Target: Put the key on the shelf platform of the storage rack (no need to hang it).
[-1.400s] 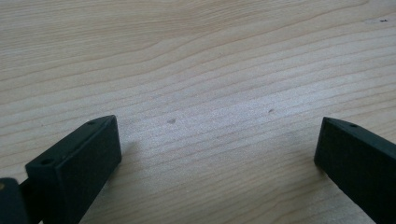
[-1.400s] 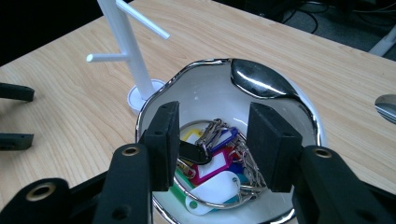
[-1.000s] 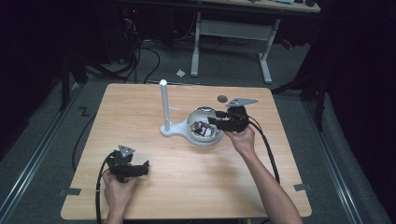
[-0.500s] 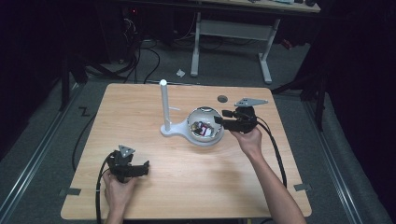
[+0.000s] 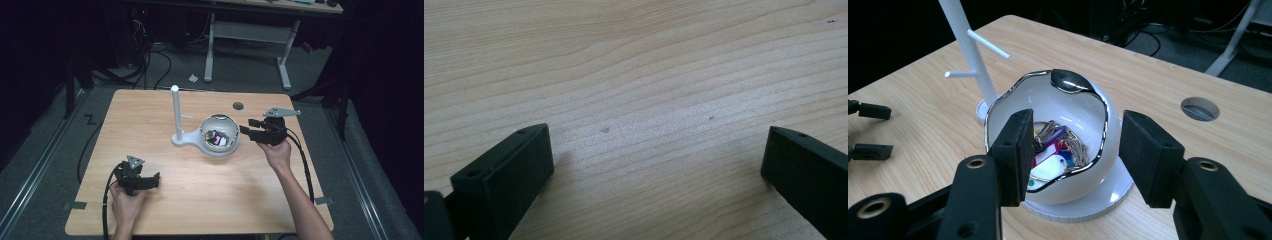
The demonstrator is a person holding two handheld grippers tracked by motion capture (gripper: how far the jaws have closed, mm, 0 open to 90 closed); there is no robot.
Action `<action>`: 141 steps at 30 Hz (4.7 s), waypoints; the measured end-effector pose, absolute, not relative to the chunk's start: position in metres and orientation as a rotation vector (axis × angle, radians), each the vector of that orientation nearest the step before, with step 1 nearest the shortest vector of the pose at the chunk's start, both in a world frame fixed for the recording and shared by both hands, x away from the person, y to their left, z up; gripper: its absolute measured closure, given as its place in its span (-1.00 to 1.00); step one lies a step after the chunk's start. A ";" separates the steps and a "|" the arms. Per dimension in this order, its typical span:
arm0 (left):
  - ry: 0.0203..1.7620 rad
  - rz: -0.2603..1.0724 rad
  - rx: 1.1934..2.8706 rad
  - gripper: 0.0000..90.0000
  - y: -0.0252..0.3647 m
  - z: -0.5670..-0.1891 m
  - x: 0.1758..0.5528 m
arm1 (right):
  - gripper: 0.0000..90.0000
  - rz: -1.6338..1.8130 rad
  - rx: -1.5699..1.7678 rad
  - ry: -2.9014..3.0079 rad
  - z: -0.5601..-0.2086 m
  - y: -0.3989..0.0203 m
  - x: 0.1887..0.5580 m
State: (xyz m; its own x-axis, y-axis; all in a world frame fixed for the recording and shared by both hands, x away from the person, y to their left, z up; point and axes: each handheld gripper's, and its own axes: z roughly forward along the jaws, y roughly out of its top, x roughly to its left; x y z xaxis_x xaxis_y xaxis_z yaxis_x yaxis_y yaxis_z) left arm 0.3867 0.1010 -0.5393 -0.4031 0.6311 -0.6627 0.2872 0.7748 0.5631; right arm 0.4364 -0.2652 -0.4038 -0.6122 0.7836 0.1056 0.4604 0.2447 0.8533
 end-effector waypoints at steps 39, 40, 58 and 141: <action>1.997 0.451 0.704 -0.99 0.101 -0.540 0.386 | 0.06 1.361 1.225 2.027 -0.410 -0.325 0.359; 1.997 0.452 0.704 -0.99 0.101 -0.540 0.386 | 0.06 1.362 1.229 2.023 -0.411 -0.326 0.357; 1.992 0.458 0.710 -0.99 0.101 -0.540 0.386 | 0.06 1.371 1.268 2.014 -0.432 -0.332 0.338; 2.001 0.452 0.697 -0.99 0.101 -0.540 0.386 | 0.00 1.080 1.318 2.165 -0.523 -0.282 0.348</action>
